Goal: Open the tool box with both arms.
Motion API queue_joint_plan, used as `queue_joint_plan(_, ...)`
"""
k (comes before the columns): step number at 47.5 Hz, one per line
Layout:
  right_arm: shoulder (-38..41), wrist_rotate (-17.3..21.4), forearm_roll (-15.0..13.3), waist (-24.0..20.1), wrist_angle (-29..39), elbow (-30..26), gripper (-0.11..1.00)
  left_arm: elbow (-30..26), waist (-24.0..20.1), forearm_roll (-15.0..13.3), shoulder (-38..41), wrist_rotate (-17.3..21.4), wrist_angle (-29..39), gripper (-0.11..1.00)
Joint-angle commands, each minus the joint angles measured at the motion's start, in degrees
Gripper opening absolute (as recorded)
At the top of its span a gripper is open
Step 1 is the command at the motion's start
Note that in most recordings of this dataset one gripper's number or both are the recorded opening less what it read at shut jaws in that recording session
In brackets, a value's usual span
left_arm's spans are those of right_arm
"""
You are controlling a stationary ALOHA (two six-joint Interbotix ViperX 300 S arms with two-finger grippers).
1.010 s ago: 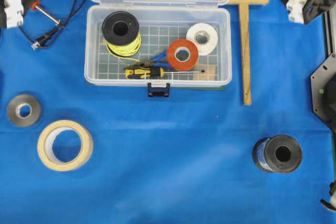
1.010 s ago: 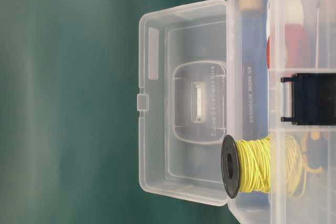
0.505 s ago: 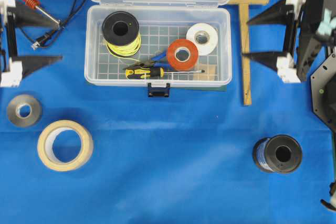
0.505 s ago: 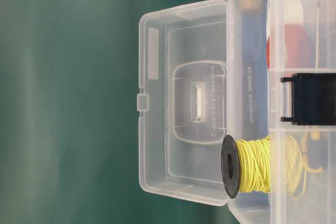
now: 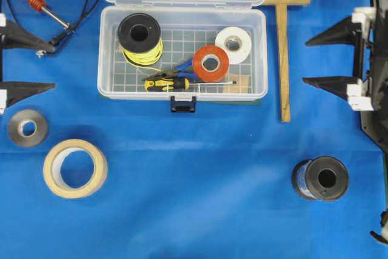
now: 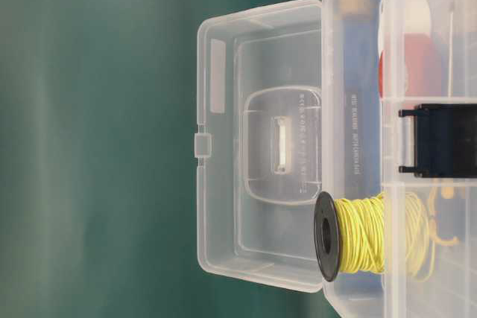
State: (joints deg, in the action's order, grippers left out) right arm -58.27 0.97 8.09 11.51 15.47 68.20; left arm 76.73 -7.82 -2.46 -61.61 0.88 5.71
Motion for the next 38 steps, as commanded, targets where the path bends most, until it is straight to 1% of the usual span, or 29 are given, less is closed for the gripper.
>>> queue_joint_plan(1,-2.90,0.09,0.79,-0.09,-2.55,2.20,0.84,1.49,0.00,-0.26,-3.43,-1.23,-1.85,0.88)
queue_joint_plan(4,-4.31,0.09,0.97,-0.18,-3.96,4.13,0.84,2.90,0.00,-0.18,-5.62,-1.85,-2.90,0.88)
queue_joint_plan(10,-4.48,0.09,1.76,-0.18,-6.42,5.98,0.84,3.34,0.26,-0.18,-7.38,-1.85,-3.16,0.88)
queue_joint_plan(19,-3.08,0.09,1.67,-0.09,-7.03,6.33,0.84,3.69,0.44,-0.18,-6.68,-1.85,-3.87,0.88)
queue_joint_plan(38,-3.25,0.00,1.58,-0.18,-6.86,6.24,0.83,3.69,0.44,-0.18,-6.68,-1.85,-3.78,0.88)
